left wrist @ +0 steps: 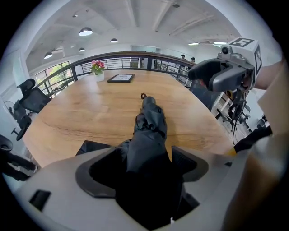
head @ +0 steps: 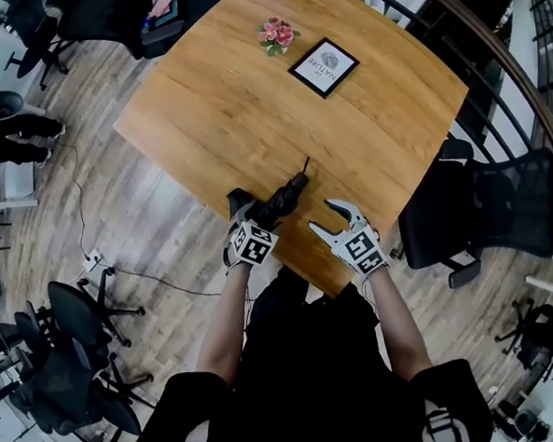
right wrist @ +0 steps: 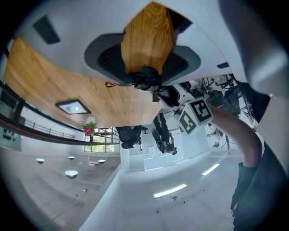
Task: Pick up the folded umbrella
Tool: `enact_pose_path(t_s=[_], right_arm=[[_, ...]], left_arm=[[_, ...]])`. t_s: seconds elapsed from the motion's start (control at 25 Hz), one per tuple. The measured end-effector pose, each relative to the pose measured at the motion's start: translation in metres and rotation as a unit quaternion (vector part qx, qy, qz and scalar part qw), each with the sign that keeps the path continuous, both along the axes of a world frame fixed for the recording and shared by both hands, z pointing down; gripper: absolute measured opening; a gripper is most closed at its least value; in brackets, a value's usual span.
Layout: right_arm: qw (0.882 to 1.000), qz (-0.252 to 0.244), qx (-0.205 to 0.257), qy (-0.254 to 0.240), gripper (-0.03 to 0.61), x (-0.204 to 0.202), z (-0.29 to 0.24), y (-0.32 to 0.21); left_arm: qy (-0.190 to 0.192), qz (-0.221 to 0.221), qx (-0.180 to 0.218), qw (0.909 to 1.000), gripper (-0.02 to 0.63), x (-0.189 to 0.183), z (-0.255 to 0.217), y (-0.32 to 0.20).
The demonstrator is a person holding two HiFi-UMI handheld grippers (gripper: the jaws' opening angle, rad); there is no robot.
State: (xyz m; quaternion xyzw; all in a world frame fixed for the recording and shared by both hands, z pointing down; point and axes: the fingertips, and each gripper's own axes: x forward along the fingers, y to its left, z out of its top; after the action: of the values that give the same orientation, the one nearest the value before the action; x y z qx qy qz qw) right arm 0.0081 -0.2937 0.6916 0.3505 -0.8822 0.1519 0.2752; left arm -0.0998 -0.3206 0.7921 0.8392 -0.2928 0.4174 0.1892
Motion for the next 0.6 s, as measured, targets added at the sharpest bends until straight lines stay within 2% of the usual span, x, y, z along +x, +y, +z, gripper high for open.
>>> enact_pose_path(t_s=[0.36,0.6], right_arm=[[1.0,0.002,-0.007,0.003,0.267,-0.005,0.001,0.008],[1.0,0.004,-0.01,0.013,0.267,-0.008,0.003,0.014]], left_arm=[[-0.053,0.017,0.001,0.9984,0.379,-0.005,0.024,-0.004],[-0.055,0.022,0.002,0.9983,0.379,-0.004,0.028,-0.005]])
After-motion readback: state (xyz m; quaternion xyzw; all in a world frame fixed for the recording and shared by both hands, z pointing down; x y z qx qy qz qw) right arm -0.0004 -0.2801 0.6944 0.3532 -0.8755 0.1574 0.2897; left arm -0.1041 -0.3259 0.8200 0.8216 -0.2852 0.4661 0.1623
